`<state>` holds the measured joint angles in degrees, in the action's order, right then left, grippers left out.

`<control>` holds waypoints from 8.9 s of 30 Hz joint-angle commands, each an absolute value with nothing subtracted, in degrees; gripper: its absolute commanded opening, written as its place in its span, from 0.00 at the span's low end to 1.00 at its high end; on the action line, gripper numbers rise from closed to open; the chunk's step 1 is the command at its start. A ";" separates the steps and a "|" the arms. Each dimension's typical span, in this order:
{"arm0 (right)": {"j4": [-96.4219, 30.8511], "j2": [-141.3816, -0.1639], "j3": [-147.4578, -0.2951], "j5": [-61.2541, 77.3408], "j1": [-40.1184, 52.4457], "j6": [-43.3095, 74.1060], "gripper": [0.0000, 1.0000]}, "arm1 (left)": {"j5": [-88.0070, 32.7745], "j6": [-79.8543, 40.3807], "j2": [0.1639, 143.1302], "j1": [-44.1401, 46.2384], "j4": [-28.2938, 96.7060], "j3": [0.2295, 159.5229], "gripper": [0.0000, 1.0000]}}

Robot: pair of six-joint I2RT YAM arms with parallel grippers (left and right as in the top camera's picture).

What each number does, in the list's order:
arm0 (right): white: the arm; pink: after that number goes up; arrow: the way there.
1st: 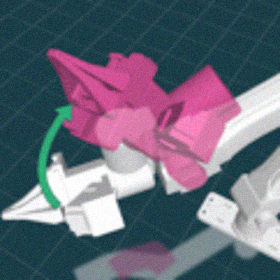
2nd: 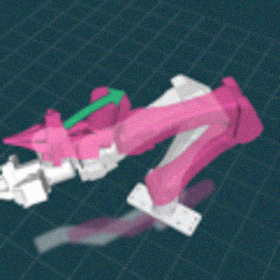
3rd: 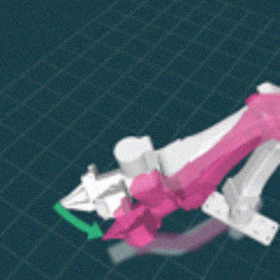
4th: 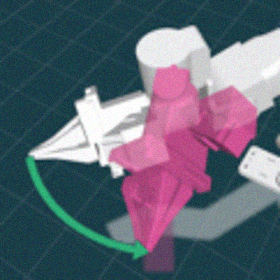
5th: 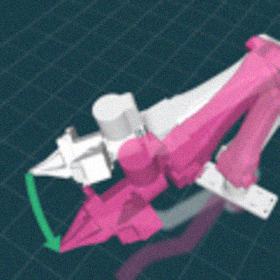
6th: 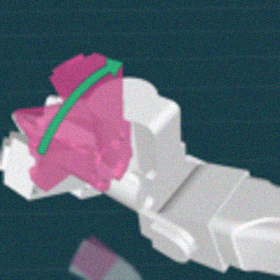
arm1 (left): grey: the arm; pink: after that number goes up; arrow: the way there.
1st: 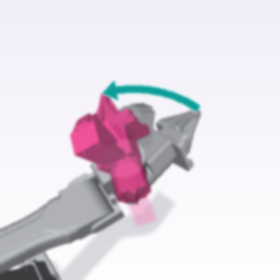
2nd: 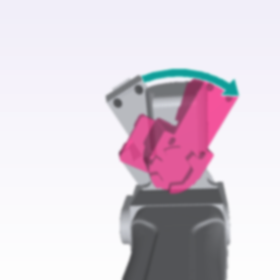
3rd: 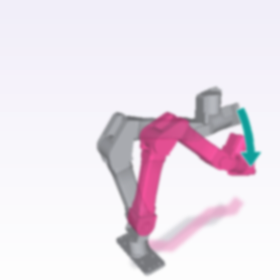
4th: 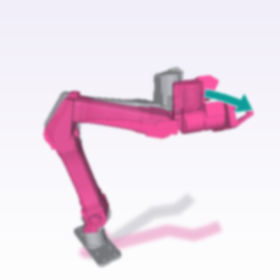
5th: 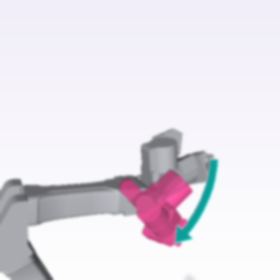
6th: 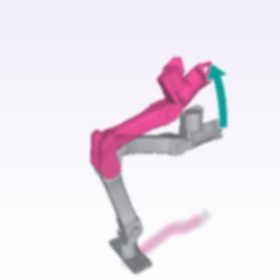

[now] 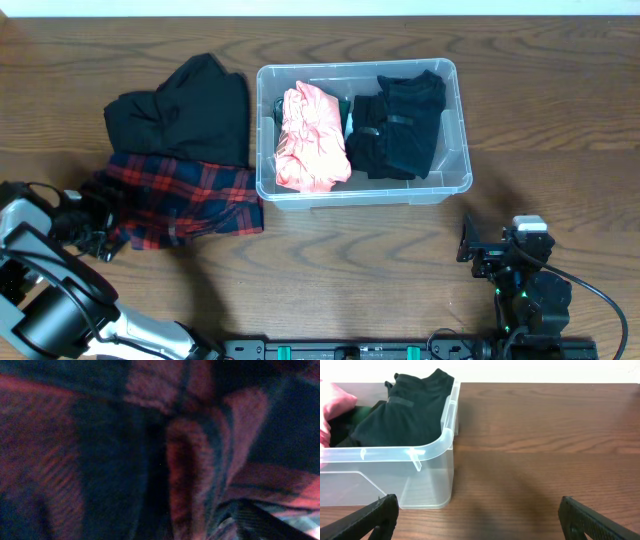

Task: Pack container
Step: 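Lift the plaid shirt over and lay it into the bin, then move the left gripper to the black garment and grasp it, then lift the black garment with the left gripper and carry it over the bin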

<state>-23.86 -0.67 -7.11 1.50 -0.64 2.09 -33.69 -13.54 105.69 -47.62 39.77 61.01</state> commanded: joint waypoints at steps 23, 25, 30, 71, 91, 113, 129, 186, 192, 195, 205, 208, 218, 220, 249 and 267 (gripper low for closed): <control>-23.79 -0.32 -6.96 1.54 -1.10 1.21 0.99 | -55.11 -17.52 64.99 -42.72 63.64 76.27 0.06; -23.79 -0.32 -6.96 1.54 -1.10 1.21 0.99 | -56.80 -24.34 61.04 -39.68 60.34 78.35 0.06; -23.79 -0.32 -6.96 1.54 -1.10 1.21 0.99 | -56.01 -43.86 54.72 -27.40 43.20 79.92 0.06; -23.79 -0.32 -6.96 1.54 -1.10 1.21 0.99 | 12.73 -63.31 94.80 41.06 34.44 79.85 0.35; -23.79 -0.32 -6.96 1.54 -1.10 1.21 0.99 | 17.19 -31.33 85.78 31.48 43.66 79.85 0.36; -23.79 -0.32 -6.96 1.54 -1.10 1.21 0.99 | 0.38 -23.97 111.15 26.81 40.64 79.44 0.06; -23.79 -0.32 -6.96 1.54 -1.10 1.21 0.99 | 0.43 -18.61 93.43 26.74 35.05 86.48 0.52; -23.79 -0.32 -6.96 1.54 -1.10 1.21 0.99 | -35.79 -7.20 126.56 -36.77 52.86 96.97 0.86; -23.79 -0.32 -6.96 1.54 -1.10 1.21 0.99 | -35.81 -7.09 130.23 -36.56 50.43 96.97 0.86; -23.79 -0.32 -6.96 1.54 -1.10 1.21 0.99 | -37.39 -7.07 130.74 -36.45 49.93 96.97 0.80; -23.79 -0.32 -6.96 1.54 -1.10 1.21 0.99 | -41.54 -3.14 130.74 -33.32 50.46 96.97 0.33; -23.79 -0.32 -6.96 1.54 -1.10 1.21 0.99 | -41.54 -2.81 130.26 -32.47 52.29 97.06 0.19; -23.79 -0.32 -6.96 1.54 -1.10 1.21 0.99 | -41.41 -2.59 113.21 -32.18 66.70 102.19 0.06; -23.79 -0.32 -6.96 1.54 -1.10 1.21 0.99 | -41.39 -2.59 106.13 -31.27 68.05 102.32 0.06; -23.79 -0.32 -6.96 1.54 -1.10 1.21 0.99 | -32.27 -19.11 86.98 27.94 34.61 108.68 0.06; -23.79 -0.32 -6.96 1.54 -1.10 1.21 0.99 | -25.45 -11.18 104.66 34.85 35.55 108.60 0.06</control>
<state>-23.77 -0.67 -7.09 1.50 -0.64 2.09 -28.16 -15.35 103.61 34.50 32.40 107.24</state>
